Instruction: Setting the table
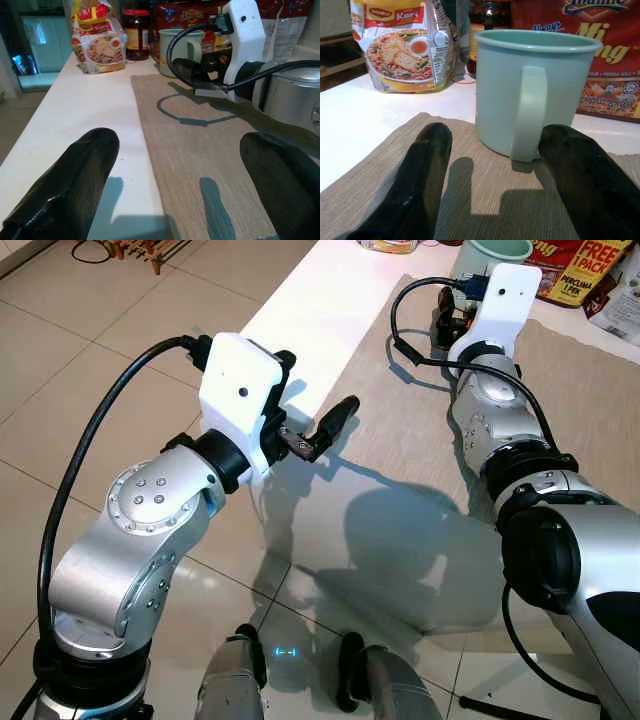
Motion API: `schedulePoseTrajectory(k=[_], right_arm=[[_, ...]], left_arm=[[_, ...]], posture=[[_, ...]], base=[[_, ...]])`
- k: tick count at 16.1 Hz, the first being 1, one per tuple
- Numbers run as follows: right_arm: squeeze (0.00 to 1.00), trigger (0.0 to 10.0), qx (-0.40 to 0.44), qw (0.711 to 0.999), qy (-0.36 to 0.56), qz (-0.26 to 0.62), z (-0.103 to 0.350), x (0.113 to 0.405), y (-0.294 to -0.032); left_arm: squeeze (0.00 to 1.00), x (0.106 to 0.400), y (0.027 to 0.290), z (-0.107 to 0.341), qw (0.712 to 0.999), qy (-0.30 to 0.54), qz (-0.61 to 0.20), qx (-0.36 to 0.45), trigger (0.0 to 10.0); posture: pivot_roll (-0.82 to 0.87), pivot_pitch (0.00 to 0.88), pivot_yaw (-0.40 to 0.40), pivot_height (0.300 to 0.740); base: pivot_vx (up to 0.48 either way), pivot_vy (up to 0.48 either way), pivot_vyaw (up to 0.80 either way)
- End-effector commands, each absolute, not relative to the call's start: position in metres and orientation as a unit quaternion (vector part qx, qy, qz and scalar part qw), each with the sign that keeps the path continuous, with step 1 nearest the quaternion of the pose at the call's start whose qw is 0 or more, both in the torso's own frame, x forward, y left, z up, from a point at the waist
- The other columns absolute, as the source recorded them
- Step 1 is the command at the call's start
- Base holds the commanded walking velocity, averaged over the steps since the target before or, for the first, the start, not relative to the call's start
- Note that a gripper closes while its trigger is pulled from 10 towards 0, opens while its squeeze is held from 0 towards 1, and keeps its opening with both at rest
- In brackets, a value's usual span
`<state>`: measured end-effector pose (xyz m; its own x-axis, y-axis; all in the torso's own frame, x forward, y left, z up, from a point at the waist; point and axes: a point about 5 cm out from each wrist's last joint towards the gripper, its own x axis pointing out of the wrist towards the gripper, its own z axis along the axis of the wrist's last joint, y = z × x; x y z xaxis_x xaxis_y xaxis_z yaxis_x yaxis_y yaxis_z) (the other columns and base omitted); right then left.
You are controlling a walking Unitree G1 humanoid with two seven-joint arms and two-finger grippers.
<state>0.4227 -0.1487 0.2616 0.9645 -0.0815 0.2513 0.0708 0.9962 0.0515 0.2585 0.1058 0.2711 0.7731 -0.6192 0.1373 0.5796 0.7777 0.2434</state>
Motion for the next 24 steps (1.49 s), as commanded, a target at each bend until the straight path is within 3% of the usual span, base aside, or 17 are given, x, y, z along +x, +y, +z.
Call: schedulePoseTrajectory(k=[1,24], right_arm=[[0.00,0.0,0.020,0.990,-0.135,-0.033,0.2666,0.4232,-0.1476],[0.00,0.0,0.025,0.988,-0.147,-0.040,0.2708,0.4228,-0.1518]], left_arm=[[0.00,0.2519,0.1017,0.2743,0.929,-0.112,-0.339,0.094,10.0],[0.00,0.2520,0.1003,0.2733,0.928,-0.110,-0.345,0.091,10.0]], posture=[[0.29,0.307,-0.106,0.740],[0.29,0.274,-0.111,0.740]], base=[[0.000,0.000,0.00],[0.000,0.000,0.00]])
